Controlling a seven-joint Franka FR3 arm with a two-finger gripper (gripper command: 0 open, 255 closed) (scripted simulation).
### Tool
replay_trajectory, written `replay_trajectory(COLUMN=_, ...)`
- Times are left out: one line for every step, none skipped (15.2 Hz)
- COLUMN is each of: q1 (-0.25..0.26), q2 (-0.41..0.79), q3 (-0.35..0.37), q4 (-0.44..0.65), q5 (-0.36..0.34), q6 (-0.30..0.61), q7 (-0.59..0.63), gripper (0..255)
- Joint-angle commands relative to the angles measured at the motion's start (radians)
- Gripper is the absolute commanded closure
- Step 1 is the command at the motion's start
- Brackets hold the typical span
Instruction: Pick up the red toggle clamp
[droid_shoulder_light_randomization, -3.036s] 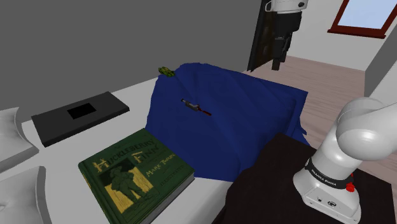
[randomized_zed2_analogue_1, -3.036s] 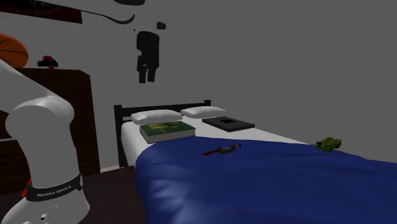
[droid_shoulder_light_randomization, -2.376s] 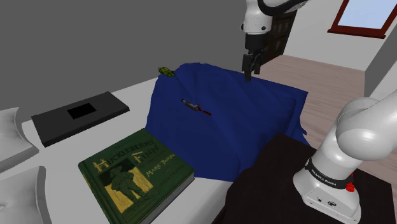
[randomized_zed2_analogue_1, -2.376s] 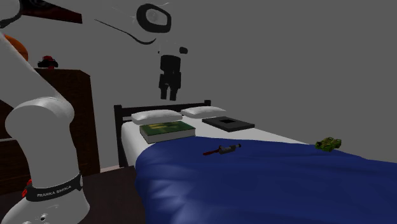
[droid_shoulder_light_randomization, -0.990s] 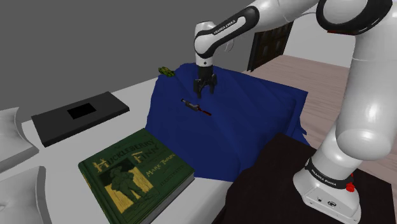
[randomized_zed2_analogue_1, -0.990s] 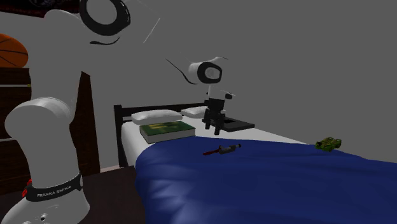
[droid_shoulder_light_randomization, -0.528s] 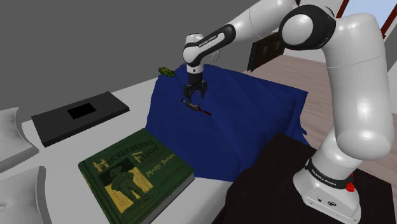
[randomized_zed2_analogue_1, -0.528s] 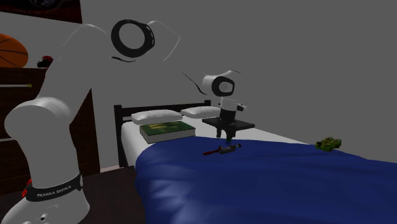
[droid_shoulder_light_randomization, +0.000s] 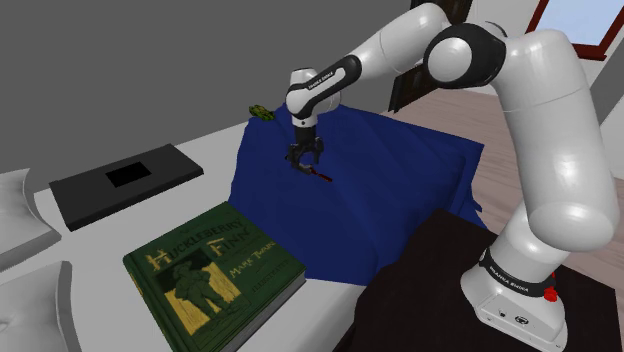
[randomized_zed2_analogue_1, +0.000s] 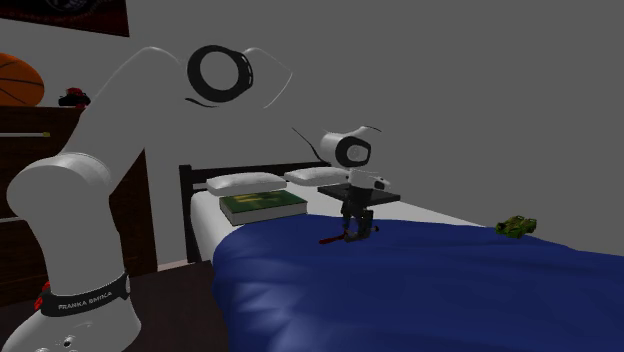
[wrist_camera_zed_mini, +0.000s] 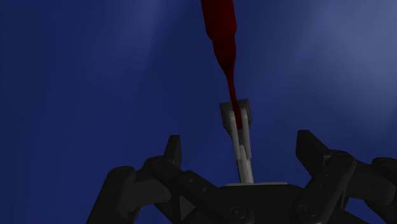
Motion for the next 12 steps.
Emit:
replay_trajectory(q1=0.001, q2=0.004, q3=0.000, q4=-0.003, q5=0.000, q6=0.009, q7=0.000, gripper=0)
replay_trajectory(q1=0.001, q2=0.006, q3=0.000, q4=0.000, q5=0.000, q6=0.007, q7=0.001, gripper=255)
replay_trajectory(q1=0.001, q2=0.006, q3=0.000, q4=0.000, q5=0.000, q6=0.006, q7=0.001, gripper=255)
replay_trajectory(q1=0.001, q2=0.006, q3=0.000, q4=0.000, q5=0.000, q6=0.007, q7=0.001, gripper=255)
replay_trajectory(q1=0.001, q2=0.006, q3=0.000, q4=0.001, q5=0.000, q6=0.007, q7=0.001, gripper=255)
replay_trajectory(q1=0.001, q2=0.007, q3=0.000, q4=0.001, q5=0.000, q6=0.007, q7=0.001, gripper=255)
replay_trajectory(q1=0.001, q2=0.007, q3=0.000, q4=0.001, q5=0.000, q6=0.006, q7=0.001, gripper=255)
replay_trajectory(q1=0.001, q2=0.007, q3=0.000, q4=0.001, q5=0.000, q6=0.006, q7=0.001, gripper=255)
replay_trajectory(q1=0.001, q2=0.007, q3=0.000, q4=0.002, q5=0.000, q6=0.006, q7=0.001, gripper=255)
replay_trajectory(q1=0.001, q2=0.007, q3=0.000, q4=0.001, q5=0.000, q6=0.006, q7=0.001, gripper=255)
replay_trajectory(q1=0.001, q2=0.005, q3=0.000, q4=-0.003, q5=0.000, q6=0.009, q7=0.000, gripper=255)
replay_trajectory(q1=0.001, q2=-0.003, q3=0.000, q4=-0.002, q5=0.000, q6=-0.001, q7=0.001, gripper=255)
